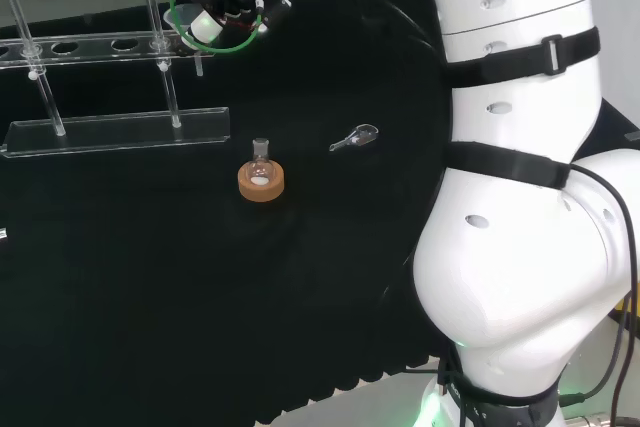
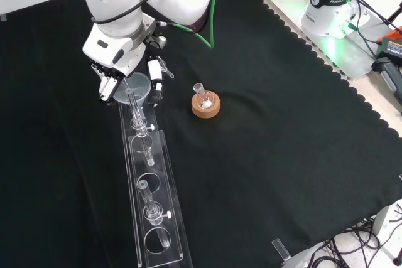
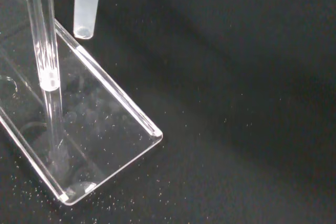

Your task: Put the funnel back on the funnel stand.

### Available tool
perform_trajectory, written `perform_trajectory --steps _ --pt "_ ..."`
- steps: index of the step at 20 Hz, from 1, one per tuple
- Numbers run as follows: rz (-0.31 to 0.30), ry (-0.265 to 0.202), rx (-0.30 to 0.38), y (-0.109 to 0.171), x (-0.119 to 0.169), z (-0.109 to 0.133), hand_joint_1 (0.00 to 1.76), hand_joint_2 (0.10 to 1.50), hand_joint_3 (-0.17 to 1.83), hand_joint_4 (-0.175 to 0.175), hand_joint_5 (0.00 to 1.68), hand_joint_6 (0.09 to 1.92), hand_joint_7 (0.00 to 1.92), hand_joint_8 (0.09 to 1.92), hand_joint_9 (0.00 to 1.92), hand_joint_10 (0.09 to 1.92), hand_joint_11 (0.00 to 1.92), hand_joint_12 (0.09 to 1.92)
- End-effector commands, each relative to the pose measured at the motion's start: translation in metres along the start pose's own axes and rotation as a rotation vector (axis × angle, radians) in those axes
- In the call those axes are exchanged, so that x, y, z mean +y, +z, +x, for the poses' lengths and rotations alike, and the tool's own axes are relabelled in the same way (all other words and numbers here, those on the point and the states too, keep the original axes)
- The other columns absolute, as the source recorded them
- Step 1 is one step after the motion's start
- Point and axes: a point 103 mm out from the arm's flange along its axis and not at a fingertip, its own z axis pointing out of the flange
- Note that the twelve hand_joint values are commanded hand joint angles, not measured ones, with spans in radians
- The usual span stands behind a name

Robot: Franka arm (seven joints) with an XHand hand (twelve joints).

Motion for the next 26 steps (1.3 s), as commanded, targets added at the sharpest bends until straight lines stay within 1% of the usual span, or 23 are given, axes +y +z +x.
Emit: perform_trajectory --steps 1,2,3,5,7,9,13,17,19,20,21,22,26 --pt "0.106 -0.017 0.014 -0.002 -0.003 -0.001 0.36 0.82 0.38 -0.175 0.49 1.4 0.82 1.36 1.16 0.97 1.32 1.01" --pt "0.12 -0.014 0.011 -0.005 -0.004 -0.003 0.31 0.77 0.36 -0.175 0.43 1.16 0.66 1.22 0.94 0.89 1.08 1.08" --pt "0.123 -0.01 0.01 -0.007 -0.006 -0.004 0.28 0.74 0.34 -0.175 0.39 0.97 0.53 1.11 0.77 0.85 0.88 1.16" --pt "0.123 0.003 0.007 -0.016 -0.012 -0.009 0.25 0.71 0.3 -0.175 0.34 0.67 0.33 0.97 0.49 0.84 0.59 1.3" --pt "0.114 0.013 0.007 -0.027 -0.021 -0.015 0.23 0.7 0.24 -0.175 0.31 0.4 0.17 0.9 0.27 0.88 0.37 1.4" --pt "0.11 0.026 0.008 -0.035 -0.028 -0.021 0.22 0.7 0.2 -0.175 0.31 0.25 0.1 0.87 0.17 0.91 0.27 1.45" --pt "0.093 0.054 0.005 -0.051 -0.045 -0.032 0.21 0.71 0.15 -0.175 0.33 0.14 0.04 0.86 0.09 0.93 0.18 1.49" --pt "0.064 0.082 0.006 -0.067 -0.061 -0.041 0.21 0.71 0.14 -0.175 0.34 0.11 0.02 0.85 0.06 0.93 0.16 1.5" --pt "0.03 0.079 0.022 -0.077 -0.071 -0.044 0.21 0.71 0.14 -0.175 0.34 0.1 0.02 0.85 0.05 0.93 0.15 1.5" --pt "0.014 0.07 0.029 -0.08 -0.075 -0.045 0.21 0.71 0.14 -0.175 0.34 0.1 0.01 0.85 0.05 0.93 0.14 1.5" --pt "-0.001 0.047 0.042 -0.082 -0.077 -0.046 0.21 0.71 0.14 -0.175 0.34 0.1 0.01 0.85 0.05 0.93 0.14 1.5" --pt "-0.017 0.041 0.063 -0.082 -0.08 -0.05 0.21 0.71 0.14 -0.175 0.34 0.1 0.01 0.85 0.05 0.93 0.14 1.5" --pt "-0.02 0.06 0.072 -0.083 -0.085 -0.057 0.21 0.71 0.13 -0.175 0.35 0.1 0.01 0.85 0.04 0.93 0.13 1.5"
